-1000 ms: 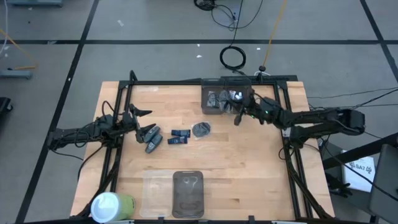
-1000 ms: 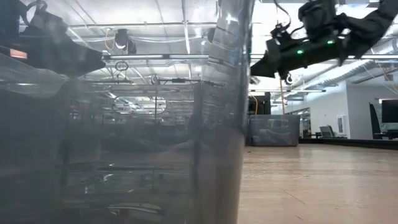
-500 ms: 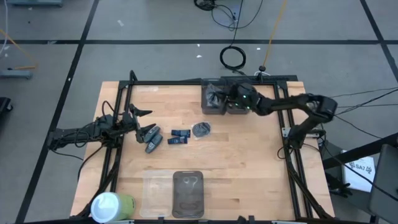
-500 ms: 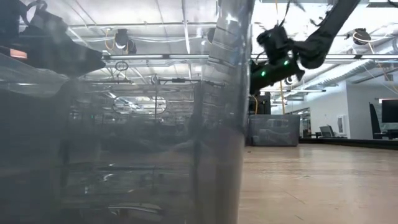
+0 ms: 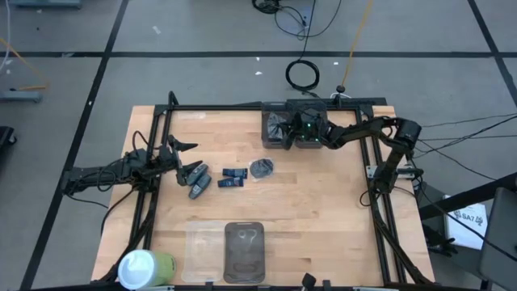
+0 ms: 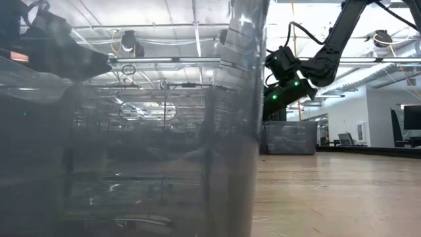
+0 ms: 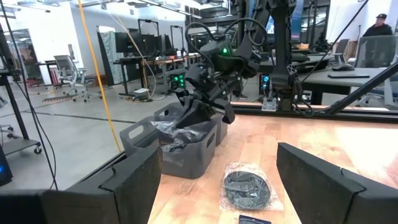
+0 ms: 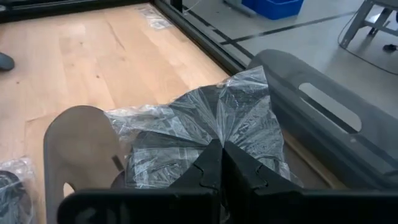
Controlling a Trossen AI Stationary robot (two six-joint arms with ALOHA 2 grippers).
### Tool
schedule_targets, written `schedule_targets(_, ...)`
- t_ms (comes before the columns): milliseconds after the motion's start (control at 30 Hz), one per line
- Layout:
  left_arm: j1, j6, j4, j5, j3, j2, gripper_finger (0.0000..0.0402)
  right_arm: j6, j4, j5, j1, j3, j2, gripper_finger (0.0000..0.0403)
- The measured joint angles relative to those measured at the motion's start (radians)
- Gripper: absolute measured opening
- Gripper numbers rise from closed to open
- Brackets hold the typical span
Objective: Pick & Place Travel size toiletries
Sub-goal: Put the bottom black hairbrush into the top left black bin
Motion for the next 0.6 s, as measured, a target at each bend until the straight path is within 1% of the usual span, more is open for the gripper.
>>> schedule_targets(333, 0.0, 0.0, 0.0, 0.0, 0.0, 0.0, 0.031, 0.004, -0.006, 0.001, 0.001, 0.0, -0.01, 0.0003)
schedule_targets(467, 0.0, 0.0, 0.0, 0.0, 0.0, 0.0, 0.031, 0.025, -0.009, 0.002, 0.001, 0.0, -0.01, 0.0015)
schedule_targets(600, 0.0, 0.0, 0.0, 0.0, 0.0, 0.0, 0.031, 0.027, -0.009, 0.002, 0.001, 0.0, -0.01, 0.0036)
